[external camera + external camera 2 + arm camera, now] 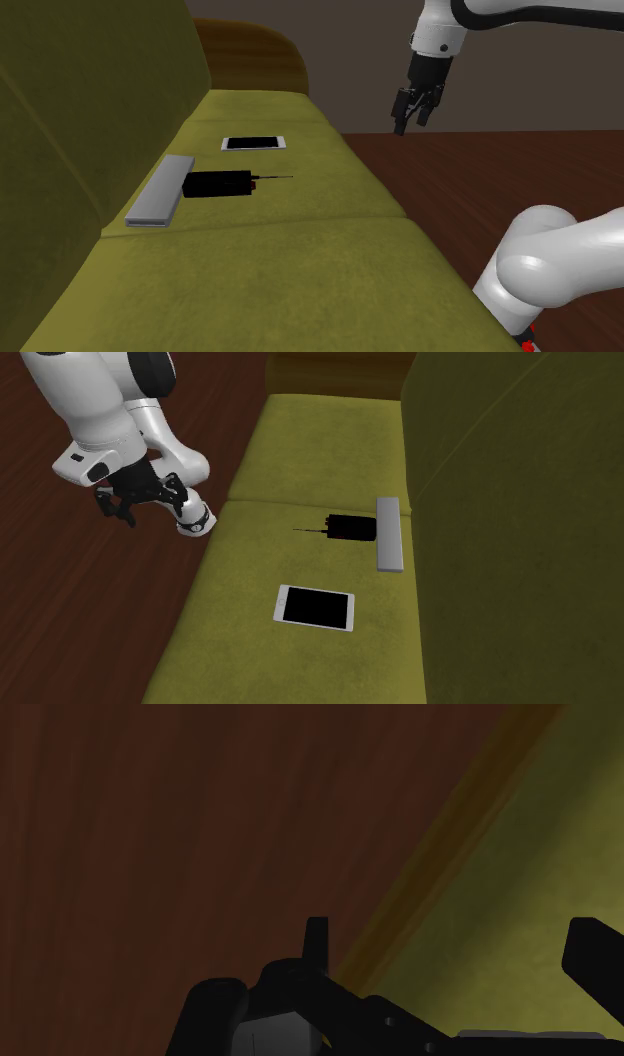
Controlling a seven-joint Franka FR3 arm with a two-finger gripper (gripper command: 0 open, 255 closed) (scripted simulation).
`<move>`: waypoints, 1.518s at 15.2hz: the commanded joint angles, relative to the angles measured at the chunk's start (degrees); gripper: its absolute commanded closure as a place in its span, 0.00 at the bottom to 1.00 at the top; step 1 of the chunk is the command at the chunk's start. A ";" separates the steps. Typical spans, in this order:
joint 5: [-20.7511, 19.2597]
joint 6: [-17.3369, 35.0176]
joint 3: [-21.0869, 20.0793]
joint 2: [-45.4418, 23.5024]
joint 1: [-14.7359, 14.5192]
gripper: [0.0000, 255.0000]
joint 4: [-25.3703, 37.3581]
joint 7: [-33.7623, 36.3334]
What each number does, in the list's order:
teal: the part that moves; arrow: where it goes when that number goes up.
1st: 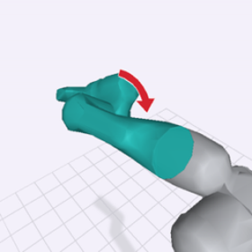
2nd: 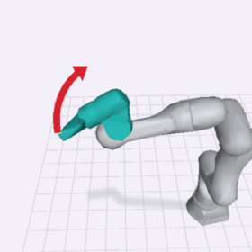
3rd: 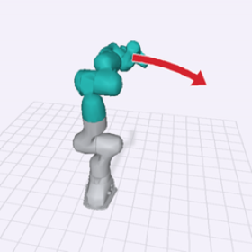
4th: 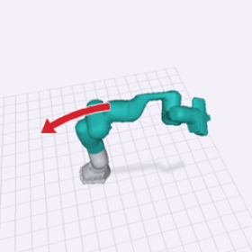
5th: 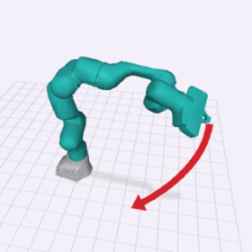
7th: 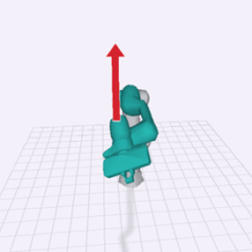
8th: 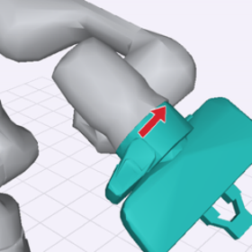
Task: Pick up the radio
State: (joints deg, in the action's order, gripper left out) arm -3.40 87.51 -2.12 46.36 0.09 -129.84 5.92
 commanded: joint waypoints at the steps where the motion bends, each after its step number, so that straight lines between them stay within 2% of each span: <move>1: 0.00 0.00 0.00 0.00 0.00 0.00 0.00 0.00; 13: 5.76 8.84 -6.92 -16.12 -7.68 0.00 8.41 -2.95; 23: 7.77 13.08 -13.33 -29.64 -13.01 0.00 18.98 -5.36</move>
State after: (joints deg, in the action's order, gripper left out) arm 4.28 100.65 -14.71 18.17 -12.36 -112.52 0.68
